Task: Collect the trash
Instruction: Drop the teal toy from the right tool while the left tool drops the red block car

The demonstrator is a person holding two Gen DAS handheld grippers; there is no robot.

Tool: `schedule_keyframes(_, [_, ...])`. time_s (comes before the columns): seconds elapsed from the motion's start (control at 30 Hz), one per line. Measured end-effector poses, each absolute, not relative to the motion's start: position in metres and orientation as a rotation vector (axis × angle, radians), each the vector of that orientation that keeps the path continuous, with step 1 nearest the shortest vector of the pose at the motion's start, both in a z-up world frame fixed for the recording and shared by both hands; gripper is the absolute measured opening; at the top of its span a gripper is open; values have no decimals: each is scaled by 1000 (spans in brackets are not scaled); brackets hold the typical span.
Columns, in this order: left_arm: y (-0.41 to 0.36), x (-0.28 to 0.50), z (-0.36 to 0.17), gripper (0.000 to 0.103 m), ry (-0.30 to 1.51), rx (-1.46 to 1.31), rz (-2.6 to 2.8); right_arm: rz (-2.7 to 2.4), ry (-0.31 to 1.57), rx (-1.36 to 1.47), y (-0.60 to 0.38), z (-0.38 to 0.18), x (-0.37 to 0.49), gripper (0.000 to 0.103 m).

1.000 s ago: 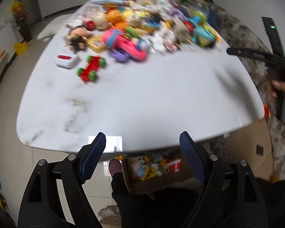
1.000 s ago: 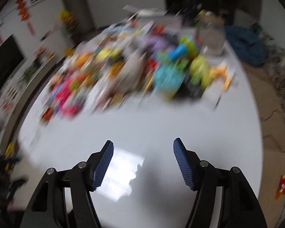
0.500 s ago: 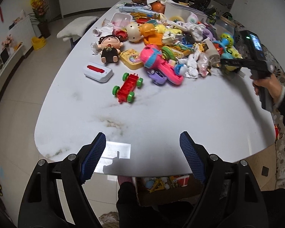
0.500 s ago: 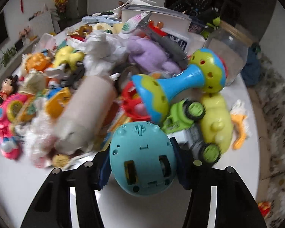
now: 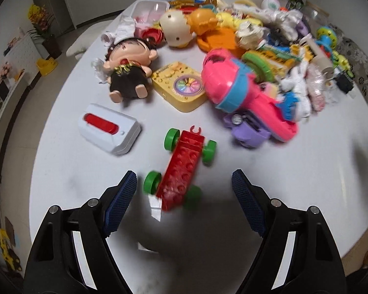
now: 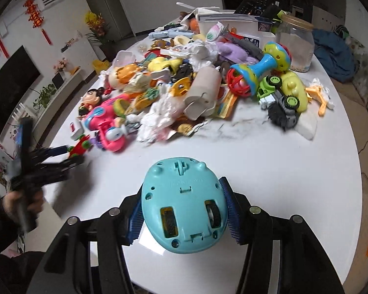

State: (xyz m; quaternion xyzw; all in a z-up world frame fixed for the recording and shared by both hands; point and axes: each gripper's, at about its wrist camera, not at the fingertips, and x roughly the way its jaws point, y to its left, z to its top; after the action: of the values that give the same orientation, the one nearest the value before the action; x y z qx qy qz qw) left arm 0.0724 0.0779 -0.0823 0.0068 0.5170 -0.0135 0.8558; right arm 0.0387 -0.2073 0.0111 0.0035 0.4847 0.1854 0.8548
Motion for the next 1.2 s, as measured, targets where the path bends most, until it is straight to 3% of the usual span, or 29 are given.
schedule_keyframes(0.03, [78,73,-82,70,1056,19,-38,387,1020,8,-205,11,34,55])
schedule_keyframes(0.07, [75,73,-81,60,1056,24,-50,382,1018,10,-202,11,31,55])
schedule_keyframes(0.1, [73,73,-79,39,1058,28,-64,382,1019,13,-202,11,28,55])
schedule_keyframes(0.7, [-22,-70,62,38,923,13,-340,557,962,-22,-200,58,-53,55])
schedule_keyframes(0.9, [-46,-115,48,38,1004,66,-377,624,1060,-62,-212,37,-94,55])
schedule_keyframes(1.03, [-62,-137,10,38,1110,89,-408,664,1172,-89,-216,0,-114,55])
schedule_keyframes(1.07, [-63,-138,1,40,1128,96,-409,674,1199,-95,-217,-10,-117,55])
schedule_keyframes(1.13, [-68,-140,-28,69,1194,106,-424,684,1253,-122,-214,-35,-121,59])
schedule_keyframes(1.17, [-69,-140,-39,82,1213,112,-418,680,1263,-131,-214,-44,-122,71])
schedule_keyframes(1.2, [-69,-139,-53,82,1232,118,-402,680,1273,-139,-213,-53,-122,73])
